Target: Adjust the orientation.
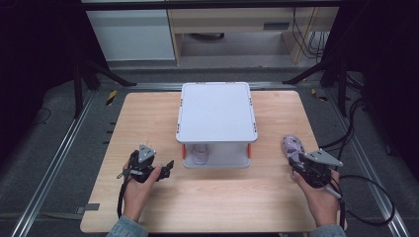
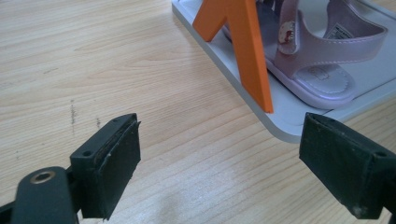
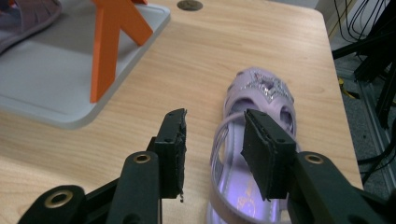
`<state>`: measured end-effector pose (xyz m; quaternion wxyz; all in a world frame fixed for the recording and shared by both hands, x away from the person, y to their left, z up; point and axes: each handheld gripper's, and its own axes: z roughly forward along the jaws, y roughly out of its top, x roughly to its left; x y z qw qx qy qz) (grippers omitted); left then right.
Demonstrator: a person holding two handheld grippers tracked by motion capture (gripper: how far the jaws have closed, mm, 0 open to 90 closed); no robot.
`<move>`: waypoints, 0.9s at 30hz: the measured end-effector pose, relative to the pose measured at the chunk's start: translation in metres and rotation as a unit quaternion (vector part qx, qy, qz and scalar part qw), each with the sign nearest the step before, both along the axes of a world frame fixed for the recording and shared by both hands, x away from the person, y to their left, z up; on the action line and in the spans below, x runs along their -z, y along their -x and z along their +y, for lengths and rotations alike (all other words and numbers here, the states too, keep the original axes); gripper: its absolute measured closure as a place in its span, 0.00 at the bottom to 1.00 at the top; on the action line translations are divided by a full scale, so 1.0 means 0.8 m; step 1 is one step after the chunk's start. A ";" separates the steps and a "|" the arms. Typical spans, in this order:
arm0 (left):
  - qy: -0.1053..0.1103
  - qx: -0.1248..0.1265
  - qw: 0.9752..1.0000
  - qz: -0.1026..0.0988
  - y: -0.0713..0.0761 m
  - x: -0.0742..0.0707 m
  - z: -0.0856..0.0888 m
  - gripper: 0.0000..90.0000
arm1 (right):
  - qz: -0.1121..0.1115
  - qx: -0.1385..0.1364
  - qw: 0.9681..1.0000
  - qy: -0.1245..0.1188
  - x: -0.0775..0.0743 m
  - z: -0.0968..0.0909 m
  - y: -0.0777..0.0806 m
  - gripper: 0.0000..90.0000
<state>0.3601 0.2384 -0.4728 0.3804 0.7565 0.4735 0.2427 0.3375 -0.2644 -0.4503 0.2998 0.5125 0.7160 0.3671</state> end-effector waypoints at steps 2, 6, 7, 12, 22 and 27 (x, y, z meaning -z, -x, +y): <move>0.000 -0.001 1.000 0.000 -0.001 0.000 0.002 0.13 | 0.004 0.002 1.000 0.002 0.005 -0.001 0.002 0.67; -0.002 -0.003 1.000 0.001 -0.001 0.000 0.002 0.14 | 0.016 0.005 1.000 0.002 0.011 -0.001 0.001 0.64; -0.002 -0.003 1.000 0.002 0.000 -0.001 0.003 0.14 | 0.018 0.007 1.000 0.006 0.013 -0.002 0.000 0.64; -0.001 -0.004 1.000 0.004 0.000 0.000 0.004 0.15 | 0.040 0.007 0.999 0.013 0.023 -0.001 -0.011 0.63; -0.001 -0.007 1.000 0.004 0.000 0.000 0.005 0.15 | 0.046 0.010 0.999 0.018 0.032 0.001 -0.033 0.93; -0.001 -0.010 1.000 0.004 -0.001 0.000 0.007 0.16 | 0.020 -0.018 1.000 -0.005 0.012 -0.005 0.000 0.94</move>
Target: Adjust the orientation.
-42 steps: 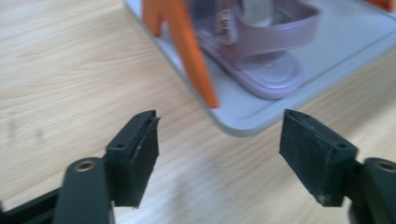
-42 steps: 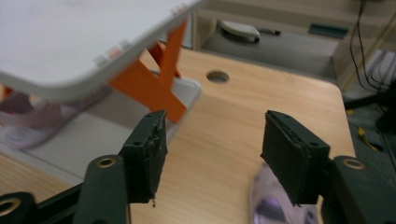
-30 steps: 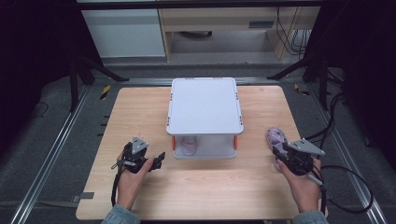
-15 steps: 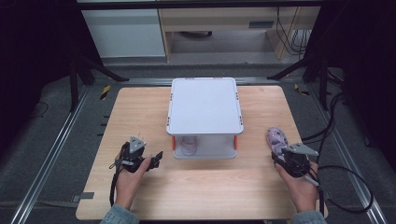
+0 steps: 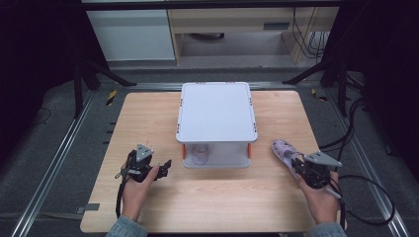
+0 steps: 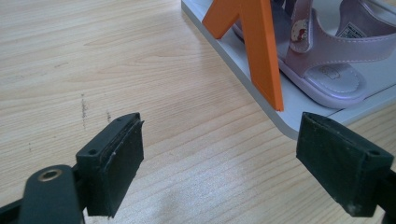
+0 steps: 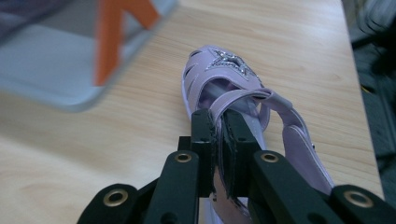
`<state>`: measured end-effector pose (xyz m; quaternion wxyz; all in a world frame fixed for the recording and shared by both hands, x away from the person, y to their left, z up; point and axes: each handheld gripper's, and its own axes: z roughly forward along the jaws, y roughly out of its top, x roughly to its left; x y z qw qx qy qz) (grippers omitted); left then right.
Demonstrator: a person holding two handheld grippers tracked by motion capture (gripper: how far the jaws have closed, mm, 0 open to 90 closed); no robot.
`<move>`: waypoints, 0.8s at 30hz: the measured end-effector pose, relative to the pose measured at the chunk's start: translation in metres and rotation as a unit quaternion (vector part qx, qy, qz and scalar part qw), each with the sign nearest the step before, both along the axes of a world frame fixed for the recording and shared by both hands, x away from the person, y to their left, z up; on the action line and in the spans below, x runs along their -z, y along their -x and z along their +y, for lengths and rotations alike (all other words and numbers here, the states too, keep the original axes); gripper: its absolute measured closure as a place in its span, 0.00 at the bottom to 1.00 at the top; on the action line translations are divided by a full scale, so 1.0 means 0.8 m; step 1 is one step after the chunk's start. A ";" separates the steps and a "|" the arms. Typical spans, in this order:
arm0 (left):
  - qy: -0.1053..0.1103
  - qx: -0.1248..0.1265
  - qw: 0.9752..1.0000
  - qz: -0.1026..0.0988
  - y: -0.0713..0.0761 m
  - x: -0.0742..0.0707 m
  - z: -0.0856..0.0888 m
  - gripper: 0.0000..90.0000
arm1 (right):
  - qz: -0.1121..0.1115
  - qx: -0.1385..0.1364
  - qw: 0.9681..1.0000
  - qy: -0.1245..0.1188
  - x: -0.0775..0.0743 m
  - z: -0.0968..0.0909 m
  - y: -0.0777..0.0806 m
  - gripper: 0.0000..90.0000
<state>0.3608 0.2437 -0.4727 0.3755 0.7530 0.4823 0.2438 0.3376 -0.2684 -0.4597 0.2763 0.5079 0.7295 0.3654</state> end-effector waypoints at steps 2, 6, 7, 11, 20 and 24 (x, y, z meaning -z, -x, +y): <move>0.000 -0.001 1.000 -0.001 0.001 -0.001 0.001 0.16 | -0.012 -0.025 1.000 -0.006 -0.011 0.007 0.020 0.94; 0.000 -0.005 1.000 -0.002 0.000 -0.001 0.000 0.16 | -0.026 -0.079 0.996 -0.014 -0.028 0.033 0.054 0.95; 0.000 -0.007 1.000 -0.003 -0.001 -0.001 0.001 0.16 | -0.026 -0.094 0.995 -0.018 -0.031 0.043 0.061 0.95; 0.005 -0.017 1.000 -0.001 -0.001 0.000 0.006 0.16 | -0.023 -0.138 0.990 -0.031 -0.034 0.077 0.076 0.94; 0.016 -0.024 1.000 0.001 -0.004 0.000 0.011 0.17 | -0.006 -0.227 0.973 -0.031 -0.024 0.166 0.086 0.94; 0.016 -0.023 1.000 0.001 -0.004 0.001 0.010 0.17 | -0.001 -0.244 0.969 -0.030 -0.021 0.189 0.089 0.94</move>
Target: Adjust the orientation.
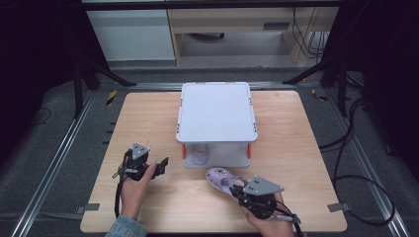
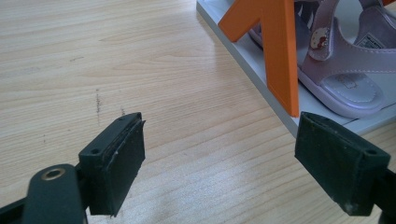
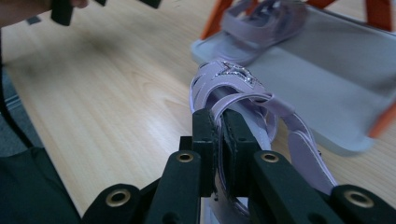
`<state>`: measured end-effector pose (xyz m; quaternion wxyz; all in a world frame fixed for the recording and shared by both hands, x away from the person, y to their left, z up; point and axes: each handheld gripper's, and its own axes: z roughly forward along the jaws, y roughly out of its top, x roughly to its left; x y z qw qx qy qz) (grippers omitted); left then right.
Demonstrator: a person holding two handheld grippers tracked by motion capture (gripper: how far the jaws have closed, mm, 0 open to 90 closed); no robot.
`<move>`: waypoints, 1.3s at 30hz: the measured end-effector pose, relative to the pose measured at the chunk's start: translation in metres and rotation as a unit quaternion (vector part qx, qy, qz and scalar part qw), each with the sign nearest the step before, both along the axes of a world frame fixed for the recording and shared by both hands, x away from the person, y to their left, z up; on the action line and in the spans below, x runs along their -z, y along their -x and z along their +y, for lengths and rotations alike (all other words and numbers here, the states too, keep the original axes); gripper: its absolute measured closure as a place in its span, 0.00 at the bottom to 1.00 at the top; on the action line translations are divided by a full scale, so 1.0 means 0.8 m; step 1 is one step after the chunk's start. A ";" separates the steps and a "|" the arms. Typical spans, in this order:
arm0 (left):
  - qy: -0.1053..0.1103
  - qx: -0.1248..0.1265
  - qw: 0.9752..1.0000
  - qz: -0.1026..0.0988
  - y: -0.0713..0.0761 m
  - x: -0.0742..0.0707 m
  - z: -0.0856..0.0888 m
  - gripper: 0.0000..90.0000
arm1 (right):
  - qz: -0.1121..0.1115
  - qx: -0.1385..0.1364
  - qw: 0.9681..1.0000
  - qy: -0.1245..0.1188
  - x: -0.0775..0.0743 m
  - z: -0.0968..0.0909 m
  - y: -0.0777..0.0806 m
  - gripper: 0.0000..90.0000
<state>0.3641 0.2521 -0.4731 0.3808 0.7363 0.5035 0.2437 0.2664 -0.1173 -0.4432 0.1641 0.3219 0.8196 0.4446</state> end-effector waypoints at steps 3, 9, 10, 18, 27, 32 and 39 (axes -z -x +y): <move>0.001 0.000 1.000 0.000 0.000 0.000 0.000 0.17 | 0.003 -0.017 1.000 0.011 0.009 0.022 0.005 0.94; 0.001 0.002 1.000 0.001 -0.001 0.001 -0.001 0.17 | 0.024 -0.042 0.999 0.021 0.027 0.041 0.013 0.94; 0.000 0.002 1.000 0.002 -0.001 0.001 -0.002 0.17 | 0.026 -0.046 0.998 0.023 0.029 0.043 0.014 0.94; 0.000 0.003 1.000 0.005 -0.001 0.001 -0.002 0.17 | 0.048 -0.070 0.996 0.022 0.035 0.041 0.017 0.81; -0.001 0.004 1.000 0.003 -0.001 0.001 -0.003 0.18 | 0.023 -0.063 0.997 0.030 0.001 -0.002 0.007 0.72; -0.002 0.005 1.000 0.004 0.000 0.001 -0.004 0.18 | 0.039 -0.068 0.995 0.068 0.016 0.002 -0.012 0.66; -0.003 0.007 1.000 0.003 0.000 0.001 -0.004 0.18 | 0.059 -0.067 0.991 0.096 0.038 0.009 -0.030 0.88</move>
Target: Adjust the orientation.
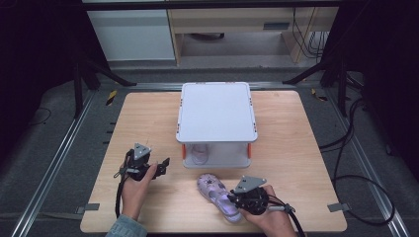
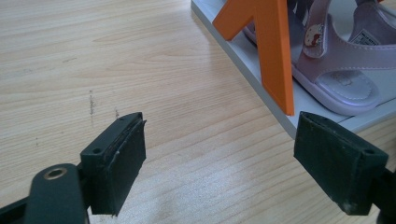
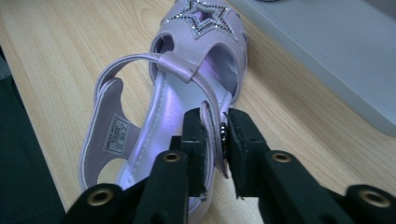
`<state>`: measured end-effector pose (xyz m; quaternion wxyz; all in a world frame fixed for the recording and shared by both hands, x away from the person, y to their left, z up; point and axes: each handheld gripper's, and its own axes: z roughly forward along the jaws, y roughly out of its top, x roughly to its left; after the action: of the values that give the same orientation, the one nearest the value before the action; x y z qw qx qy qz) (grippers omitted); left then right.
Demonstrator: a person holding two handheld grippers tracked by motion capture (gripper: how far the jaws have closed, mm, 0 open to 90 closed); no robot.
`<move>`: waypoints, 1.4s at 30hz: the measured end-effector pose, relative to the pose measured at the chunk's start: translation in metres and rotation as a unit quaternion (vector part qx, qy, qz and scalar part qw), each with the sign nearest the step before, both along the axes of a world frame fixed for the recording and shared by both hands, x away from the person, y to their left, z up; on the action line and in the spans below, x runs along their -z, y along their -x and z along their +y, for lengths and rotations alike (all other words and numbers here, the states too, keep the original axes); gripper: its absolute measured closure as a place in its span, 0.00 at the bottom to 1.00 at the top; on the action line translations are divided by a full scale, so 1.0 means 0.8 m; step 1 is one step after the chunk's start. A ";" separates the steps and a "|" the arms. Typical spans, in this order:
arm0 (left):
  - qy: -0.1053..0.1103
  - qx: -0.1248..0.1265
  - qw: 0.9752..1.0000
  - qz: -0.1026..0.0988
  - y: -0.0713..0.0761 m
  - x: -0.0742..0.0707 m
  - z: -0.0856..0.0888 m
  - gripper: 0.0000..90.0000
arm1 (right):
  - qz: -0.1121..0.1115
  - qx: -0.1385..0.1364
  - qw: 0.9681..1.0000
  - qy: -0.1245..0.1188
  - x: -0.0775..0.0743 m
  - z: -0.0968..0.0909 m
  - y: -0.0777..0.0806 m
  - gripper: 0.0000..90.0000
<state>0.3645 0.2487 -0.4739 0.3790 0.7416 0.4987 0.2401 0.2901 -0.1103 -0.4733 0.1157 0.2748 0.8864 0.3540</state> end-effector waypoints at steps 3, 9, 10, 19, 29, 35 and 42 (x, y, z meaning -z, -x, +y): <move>0.000 -0.001 1.000 -0.001 0.000 0.000 0.001 0.18 | -0.001 0.002 1.000 -0.002 -0.001 -0.002 -0.001 0.90; 0.002 -0.005 1.000 -0.001 0.001 -0.001 0.003 0.18 | 0.017 0.038 0.997 -0.061 0.001 -0.013 0.005 0.92; 0.002 -0.005 1.000 -0.002 0.002 -0.001 0.003 0.18 | 0.022 0.047 0.996 -0.077 0.002 -0.015 0.006 0.92; 0.002 -0.005 1.000 -0.001 0.000 -0.001 0.003 0.18 | 0.036 0.122 0.978 -0.163 0.002 -0.039 0.003 0.92; -0.001 -0.003 1.000 -0.002 0.000 -0.001 0.004 0.18 | 0.019 0.203 0.955 -0.215 0.000 -0.045 -0.025 0.91; 0.000 -0.003 1.000 -0.002 0.001 -0.001 0.002 0.18 | 0.011 0.235 0.945 -0.226 0.002 -0.034 -0.048 0.91; 0.002 -0.002 1.000 -0.001 0.001 -0.001 0.002 0.18 | 0.002 0.263 0.936 -0.234 0.008 -0.019 -0.067 0.91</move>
<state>0.3640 0.2505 -0.4735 0.3807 0.7395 0.5005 0.2402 0.3434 -0.1256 -0.4793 0.1349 0.5183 0.6749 0.5077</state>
